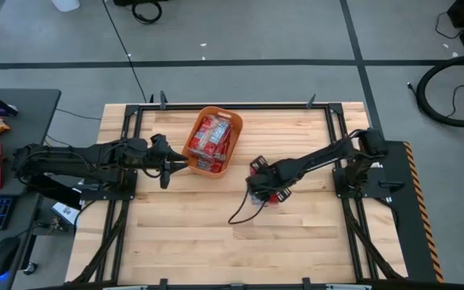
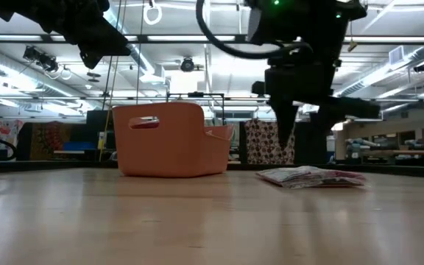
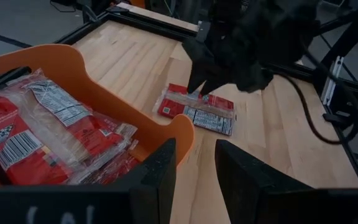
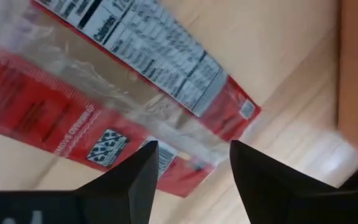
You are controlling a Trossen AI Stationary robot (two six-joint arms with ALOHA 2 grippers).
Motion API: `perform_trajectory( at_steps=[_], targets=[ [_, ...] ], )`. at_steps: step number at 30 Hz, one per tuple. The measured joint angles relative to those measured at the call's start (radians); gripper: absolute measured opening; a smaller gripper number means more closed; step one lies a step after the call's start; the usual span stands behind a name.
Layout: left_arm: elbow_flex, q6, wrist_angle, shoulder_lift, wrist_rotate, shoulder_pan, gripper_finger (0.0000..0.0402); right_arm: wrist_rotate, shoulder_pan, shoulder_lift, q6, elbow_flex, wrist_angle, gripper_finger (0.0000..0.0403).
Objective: Sort popcorn bags into baskets
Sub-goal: Put the red popcorn pack into the orange bin
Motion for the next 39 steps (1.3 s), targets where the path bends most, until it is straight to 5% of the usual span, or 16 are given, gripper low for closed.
perform_trajectory(
  at_steps=[13, 22, 26, 39],
  targets=[
    [0.0, -0.001, -0.009, 0.0, 0.0, 0.0, 0.0116, 0.077, 0.005, 0.152, -0.309, 0.048, -0.077, 0.0175],
    [0.0, -0.001, -0.02, 0.0, 0.0, 0.0, 0.0116, -0.078, 0.008, 0.142, -0.317, 0.051, -0.019, 0.007],
    [0.0, -0.001, -0.024, 0.0, 0.0, 0.0, 0.0116, -0.108, 0.008, 0.141, -0.234, 0.052, -0.02, 0.001],
    [0.0, -0.002, -0.023, 0.0, 0.0, 0.0, 0.0116, -0.233, -0.048, -0.014, 0.298, 0.046, 0.008, 0.0004]
  ],
)
